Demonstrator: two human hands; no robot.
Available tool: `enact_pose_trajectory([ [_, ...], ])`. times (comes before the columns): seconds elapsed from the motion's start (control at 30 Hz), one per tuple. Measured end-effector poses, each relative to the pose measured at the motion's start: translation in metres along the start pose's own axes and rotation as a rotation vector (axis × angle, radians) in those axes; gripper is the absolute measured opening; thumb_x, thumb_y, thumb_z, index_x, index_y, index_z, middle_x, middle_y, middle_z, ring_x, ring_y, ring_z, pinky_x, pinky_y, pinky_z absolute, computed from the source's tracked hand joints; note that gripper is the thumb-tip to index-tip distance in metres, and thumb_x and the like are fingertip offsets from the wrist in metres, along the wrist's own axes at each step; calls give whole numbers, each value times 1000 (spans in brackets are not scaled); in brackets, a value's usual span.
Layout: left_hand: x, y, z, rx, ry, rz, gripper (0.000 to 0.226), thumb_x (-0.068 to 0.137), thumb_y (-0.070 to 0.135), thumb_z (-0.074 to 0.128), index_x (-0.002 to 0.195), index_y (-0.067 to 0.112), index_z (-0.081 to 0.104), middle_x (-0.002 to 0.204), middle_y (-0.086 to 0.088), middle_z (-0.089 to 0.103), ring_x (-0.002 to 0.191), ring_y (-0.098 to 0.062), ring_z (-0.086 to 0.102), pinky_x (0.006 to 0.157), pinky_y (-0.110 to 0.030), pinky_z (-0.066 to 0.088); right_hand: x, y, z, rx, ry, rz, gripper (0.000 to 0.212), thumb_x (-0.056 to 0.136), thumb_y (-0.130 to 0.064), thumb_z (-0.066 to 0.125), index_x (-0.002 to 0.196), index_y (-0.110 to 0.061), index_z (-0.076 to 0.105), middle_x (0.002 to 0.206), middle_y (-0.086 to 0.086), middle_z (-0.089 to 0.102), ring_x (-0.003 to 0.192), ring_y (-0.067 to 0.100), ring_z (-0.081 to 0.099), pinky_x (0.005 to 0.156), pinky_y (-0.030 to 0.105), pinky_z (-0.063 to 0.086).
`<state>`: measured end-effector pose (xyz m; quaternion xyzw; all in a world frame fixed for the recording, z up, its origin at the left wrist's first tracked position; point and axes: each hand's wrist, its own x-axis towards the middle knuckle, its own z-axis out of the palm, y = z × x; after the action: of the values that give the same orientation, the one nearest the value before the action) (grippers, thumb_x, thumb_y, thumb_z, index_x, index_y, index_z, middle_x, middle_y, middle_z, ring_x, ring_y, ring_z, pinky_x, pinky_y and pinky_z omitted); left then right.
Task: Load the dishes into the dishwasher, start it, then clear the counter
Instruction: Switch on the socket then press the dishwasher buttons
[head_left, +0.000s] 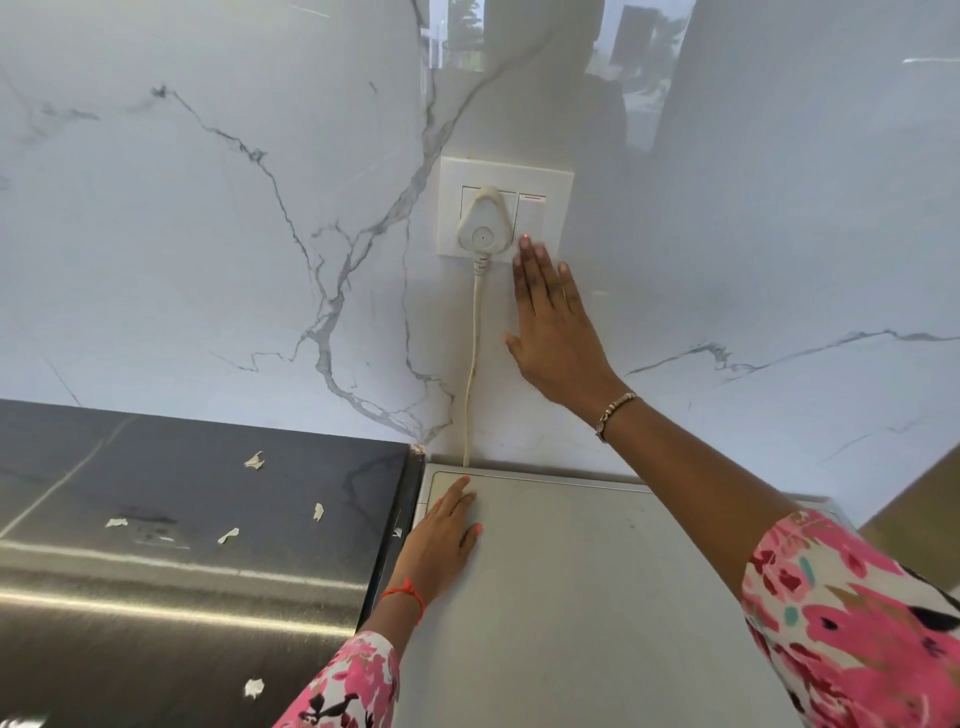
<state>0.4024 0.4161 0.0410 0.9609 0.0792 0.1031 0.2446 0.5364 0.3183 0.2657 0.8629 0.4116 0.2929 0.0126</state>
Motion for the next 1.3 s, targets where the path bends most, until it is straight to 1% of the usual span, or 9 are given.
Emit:
enact_pose_trajectory([
  [0.1,-20,8,-6,-62,-27,-22,60,90,45,24,132,5,42,151,-4,21,127,-20,44,107,-25,32,-39,-1,-3,-3,-256,-91,67,100,-35,30,146,-1,-4,156,14,-10,145,24,-9,116,36,-7],
  [0.17,-44,17,-10,-102,-32,-37,40,95,24,41,130,3,42,150,-6,21,130,-21,41,108,-24,29,-71,-3,-14,11,-363,-125,59,101,-34,24,147,-2,4,157,13,-5,146,21,-4,117,35,-4],
  [0.33,-108,34,-15,-96,-61,-41,36,94,12,46,128,-1,44,146,-11,28,135,-20,34,108,-16,18,-158,-17,-36,146,-505,-83,50,101,-29,29,143,-2,26,157,9,11,145,17,8,118,33,7],
  [0.57,-222,50,-16,-31,-135,-10,29,87,8,53,114,-1,57,130,-15,49,128,-26,42,108,-23,26,-300,-53,-67,383,-716,170,39,97,-34,39,120,-6,53,128,12,53,117,31,50,98,42,41],
  [0.77,-375,86,-17,-110,-19,19,46,86,32,39,113,0,59,127,-13,53,121,-23,49,105,-17,26,-436,-113,-116,471,-502,203,31,96,-21,37,91,-5,63,92,10,65,87,29,60,75,36,46],
  [0.87,-446,101,-10,-47,60,22,58,93,45,29,128,3,50,139,-10,46,131,-20,40,113,-25,24,-497,-149,-136,516,-395,228,26,93,-15,41,86,-3,63,83,10,64,78,28,60,66,35,47],
  [1.0,-499,107,-4,27,57,21,66,96,50,8,141,6,25,148,1,21,140,-12,18,115,-12,3,-571,-197,-155,528,-216,208,24,84,-14,44,65,-10,59,63,4,56,59,23,58,45,28,43],
  [1.17,-523,101,8,180,76,45,56,97,31,23,145,6,10,155,-6,6,144,-13,-3,116,-17,0,-630,-246,-148,506,-125,118,28,85,-15,40,72,-8,64,70,6,59,63,22,58,51,29,49],
  [1.3,-541,90,37,293,175,95,65,94,21,26,145,13,-14,154,0,-21,144,-17,-11,116,-25,-6,-658,-281,-121,450,-214,118,35,87,-18,38,101,-5,68,79,5,65,66,19,62,53,26,49],
])
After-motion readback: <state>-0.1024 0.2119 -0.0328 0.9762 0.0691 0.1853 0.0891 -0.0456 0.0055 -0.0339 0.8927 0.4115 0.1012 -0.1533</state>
